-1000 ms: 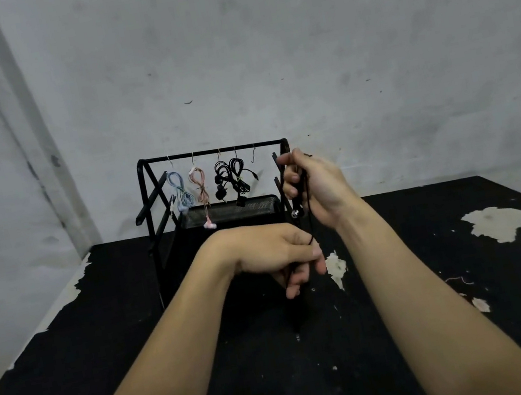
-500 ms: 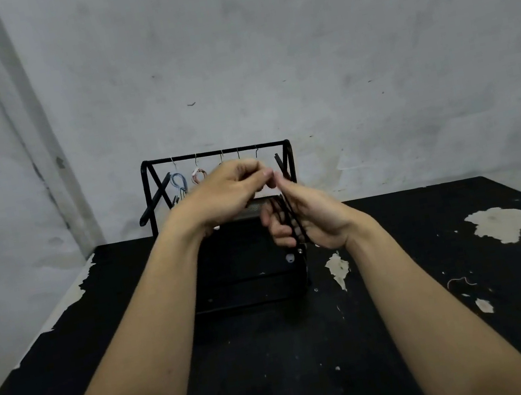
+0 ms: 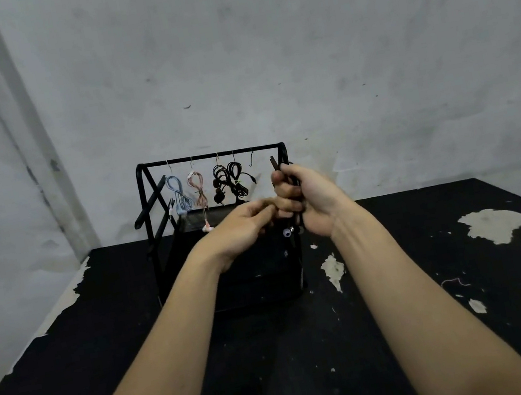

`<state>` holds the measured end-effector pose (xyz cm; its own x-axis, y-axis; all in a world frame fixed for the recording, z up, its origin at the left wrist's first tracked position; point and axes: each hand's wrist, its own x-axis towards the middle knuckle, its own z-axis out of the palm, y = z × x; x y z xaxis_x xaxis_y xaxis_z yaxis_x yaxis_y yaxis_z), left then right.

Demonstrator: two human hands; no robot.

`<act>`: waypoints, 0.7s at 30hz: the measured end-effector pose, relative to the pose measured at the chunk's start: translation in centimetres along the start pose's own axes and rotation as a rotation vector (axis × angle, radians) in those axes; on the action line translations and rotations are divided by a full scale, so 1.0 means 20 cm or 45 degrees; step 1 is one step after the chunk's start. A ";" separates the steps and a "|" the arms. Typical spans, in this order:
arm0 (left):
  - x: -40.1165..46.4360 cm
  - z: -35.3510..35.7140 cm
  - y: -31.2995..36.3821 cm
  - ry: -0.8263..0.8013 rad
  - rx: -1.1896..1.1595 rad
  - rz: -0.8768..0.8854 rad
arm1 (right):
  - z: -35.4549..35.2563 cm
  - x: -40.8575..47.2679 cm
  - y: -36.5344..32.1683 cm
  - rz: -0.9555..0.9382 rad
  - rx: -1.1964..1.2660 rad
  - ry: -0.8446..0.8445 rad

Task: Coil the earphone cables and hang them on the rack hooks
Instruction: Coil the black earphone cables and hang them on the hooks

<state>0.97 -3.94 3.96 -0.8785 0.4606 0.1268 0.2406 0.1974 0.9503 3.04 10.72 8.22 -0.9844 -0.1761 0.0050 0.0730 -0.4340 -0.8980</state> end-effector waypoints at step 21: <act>0.01 0.18 0.10 0.538 0.422 0.219 | 0.01 0.10 0.10 0.000 0.182 0.351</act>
<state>2.81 -0.25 4.91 -0.8878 0.1367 0.4394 0.4515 0.4430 0.7745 1.21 9.45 6.57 -0.9893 0.0617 -0.1319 0.0755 -0.5571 -0.8270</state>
